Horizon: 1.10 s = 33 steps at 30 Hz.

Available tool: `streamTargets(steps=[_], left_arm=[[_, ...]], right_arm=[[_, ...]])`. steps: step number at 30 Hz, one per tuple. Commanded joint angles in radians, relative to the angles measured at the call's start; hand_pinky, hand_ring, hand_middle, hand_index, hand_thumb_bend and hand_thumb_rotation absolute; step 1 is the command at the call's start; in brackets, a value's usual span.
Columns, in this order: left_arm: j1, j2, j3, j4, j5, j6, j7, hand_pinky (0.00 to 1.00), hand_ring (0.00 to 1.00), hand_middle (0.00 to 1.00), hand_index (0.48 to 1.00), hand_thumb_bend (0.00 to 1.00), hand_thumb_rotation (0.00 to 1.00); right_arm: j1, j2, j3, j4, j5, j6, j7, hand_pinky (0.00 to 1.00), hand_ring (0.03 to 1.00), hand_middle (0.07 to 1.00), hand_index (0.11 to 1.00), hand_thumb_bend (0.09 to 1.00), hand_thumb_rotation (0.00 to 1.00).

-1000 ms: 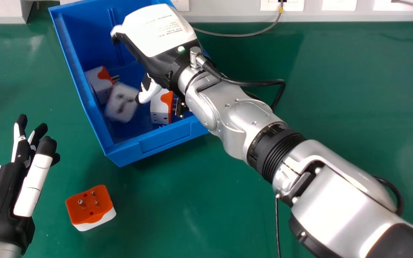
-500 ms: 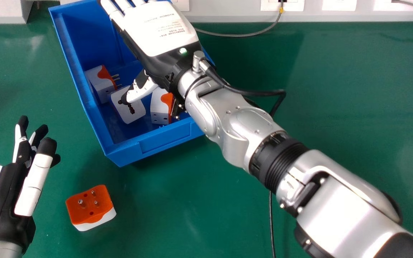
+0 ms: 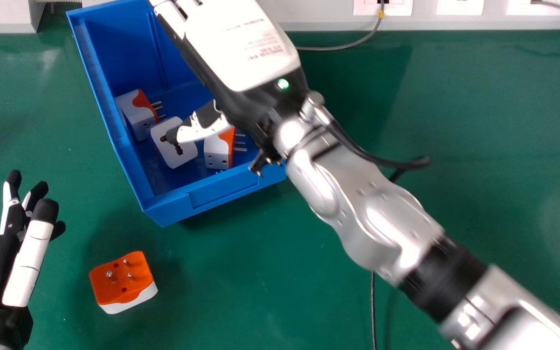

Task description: Pick all objects and put in blue box

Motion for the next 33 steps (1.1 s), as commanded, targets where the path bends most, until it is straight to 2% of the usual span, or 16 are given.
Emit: streamTargets(steps=[1, 3, 8, 11, 14, 16, 18, 22, 28, 33], left_arm=[[0.012, 0.002, 0.022, -0.003, -0.016, -0.039, 0.004, 0.93, 0.99, 0.99, 1.000, 0.87, 0.93], [0.019, -0.003, 0.023, -0.009, -0.013, -0.043, 0.009, 0.93, 0.99, 0.99, 1.000, 0.87, 0.93], [0.020, -0.005, 0.024, 0.007, -0.011, -0.062, 0.010, 0.94, 1.00, 1.00, 1.000, 0.87, 0.95], [0.015, -0.002, 0.026, 0.026, -0.010, -0.077, 0.009, 0.95, 1.00, 1.00, 1.000, 0.87, 0.95], [0.026, -0.008, 0.023, 0.008, -0.012, -0.077, 0.010, 0.95, 1.00, 1.00, 1.000, 0.87, 0.96], [0.037, -0.011, 0.020, -0.016, -0.012, -0.072, 0.010, 0.95, 1.00, 1.00, 1.000, 0.86, 0.96], [0.040, -0.011, 0.019, -0.021, -0.016, -0.071, 0.007, 0.95, 1.00, 1.00, 1.000, 0.86, 0.96], [0.025, -0.008, 0.020, 0.015, -0.023, -0.080, 0.000, 0.94, 1.00, 1.00, 1.000, 0.86, 0.96], [0.026, -0.009, 0.020, -0.001, -0.020, -0.071, 0.005, 0.94, 1.00, 1.00, 1.000, 0.86, 0.95], [0.018, -0.008, 0.021, 0.011, -0.021, -0.076, 0.004, 0.94, 1.00, 0.99, 1.000, 0.86, 0.95]], right_arm=[[0.052, -0.056, -0.031, -0.170, -0.024, -0.036, 0.014, 0.97, 1.000, 1.000, 1.000, 0.653, 0.26], [0.117, -0.109, -0.051, -0.272, -0.022, -0.072, 0.026, 0.97, 1.000, 1.000, 1.000, 0.649, 0.25], [0.252, -0.189, -0.097, -0.442, -0.003, -0.141, 0.073, 1.00, 1.000, 1.000, 1.000, 0.607, 0.26], [0.329, -0.224, -0.123, -0.503, 0.023, -0.197, 0.083, 1.00, 1.000, 1.000, 1.000, 0.594, 0.28], [0.396, -0.241, -0.145, -0.531, 0.034, -0.253, 0.072, 1.00, 1.000, 1.000, 0.999, 0.562, 0.30], [0.449, -0.254, -0.154, -0.541, 0.032, -0.295, 0.051, 1.00, 1.000, 1.000, 0.997, 0.549, 0.31], [0.488, -0.262, -0.161, -0.544, 0.023, -0.330, 0.036, 1.00, 1.000, 1.000, 0.989, 0.533, 0.31], [0.534, -0.281, -0.173, -0.514, 0.020, -0.409, 0.010, 1.00, 1.000, 1.000, 0.976, 0.499, 0.31], [0.557, -0.323, -0.176, -0.456, 0.053, -0.555, 0.008, 1.00, 1.000, 1.000, 0.977, 0.457, 0.30], [0.568, -0.339, -0.154, -0.428, 0.060, -0.642, 0.046, 1.00, 1.000, 1.000, 0.973, 0.420, 0.29]])
